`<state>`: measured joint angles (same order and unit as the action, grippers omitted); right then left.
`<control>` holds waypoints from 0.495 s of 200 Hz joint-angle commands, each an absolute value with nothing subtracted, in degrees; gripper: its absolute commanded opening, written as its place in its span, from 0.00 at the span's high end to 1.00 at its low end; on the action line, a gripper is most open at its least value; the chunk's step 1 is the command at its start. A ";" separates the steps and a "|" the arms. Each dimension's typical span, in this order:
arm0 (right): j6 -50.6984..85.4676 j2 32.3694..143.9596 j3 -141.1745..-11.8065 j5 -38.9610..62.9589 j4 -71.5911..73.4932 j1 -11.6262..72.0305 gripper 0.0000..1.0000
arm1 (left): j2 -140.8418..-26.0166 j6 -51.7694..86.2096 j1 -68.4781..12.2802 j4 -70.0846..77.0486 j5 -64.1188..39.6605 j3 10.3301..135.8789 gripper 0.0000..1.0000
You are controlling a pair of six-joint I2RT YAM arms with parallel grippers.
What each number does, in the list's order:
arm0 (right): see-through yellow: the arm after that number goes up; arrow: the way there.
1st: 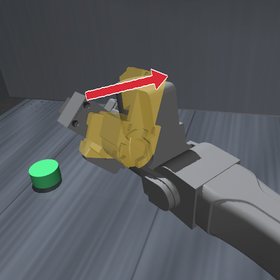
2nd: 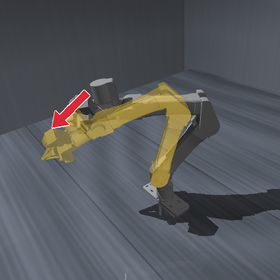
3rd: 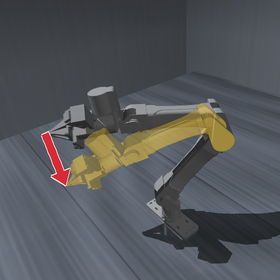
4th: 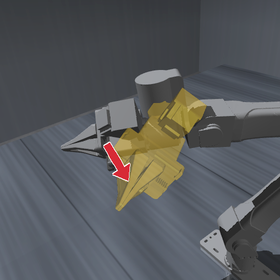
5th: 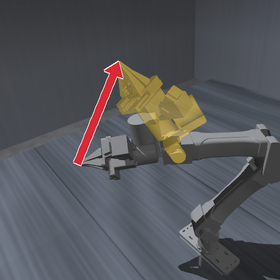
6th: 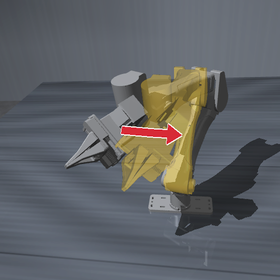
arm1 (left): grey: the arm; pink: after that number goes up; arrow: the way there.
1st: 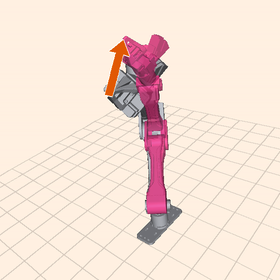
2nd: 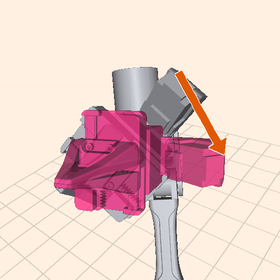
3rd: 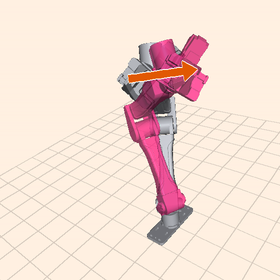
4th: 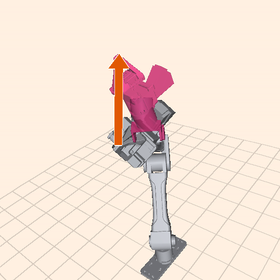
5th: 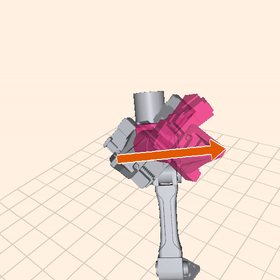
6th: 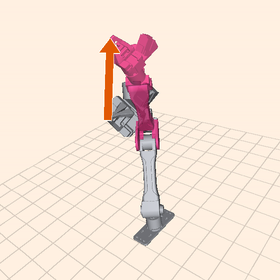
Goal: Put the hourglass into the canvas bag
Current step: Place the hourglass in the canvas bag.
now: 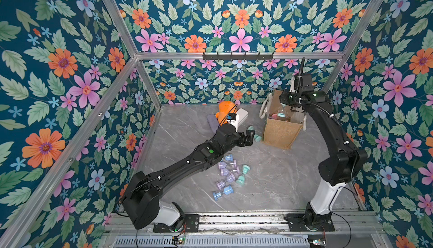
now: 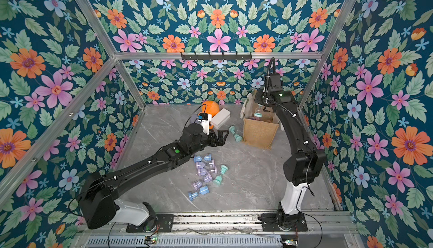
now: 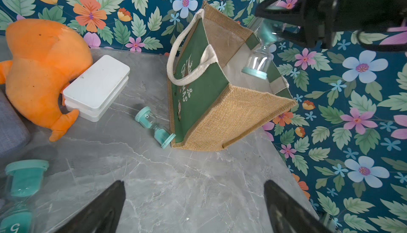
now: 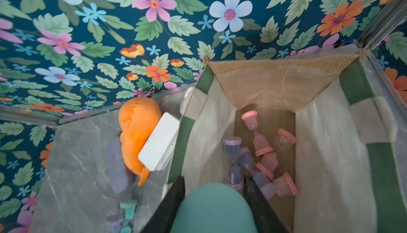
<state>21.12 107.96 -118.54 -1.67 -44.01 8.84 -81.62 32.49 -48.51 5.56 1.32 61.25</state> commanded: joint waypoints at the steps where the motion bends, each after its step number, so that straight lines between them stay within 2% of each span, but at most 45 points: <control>1: 21.88 112.18 -122.16 -3.61 -45.35 8.44 0.63 | -82.30 32.03 -48.60 8.06 1.31 61.71 0.00; 99: 27.00 125.89 -124.29 -3.33 -45.06 6.22 0.63 | -83.60 31.38 -48.55 7.62 2.05 61.91 0.00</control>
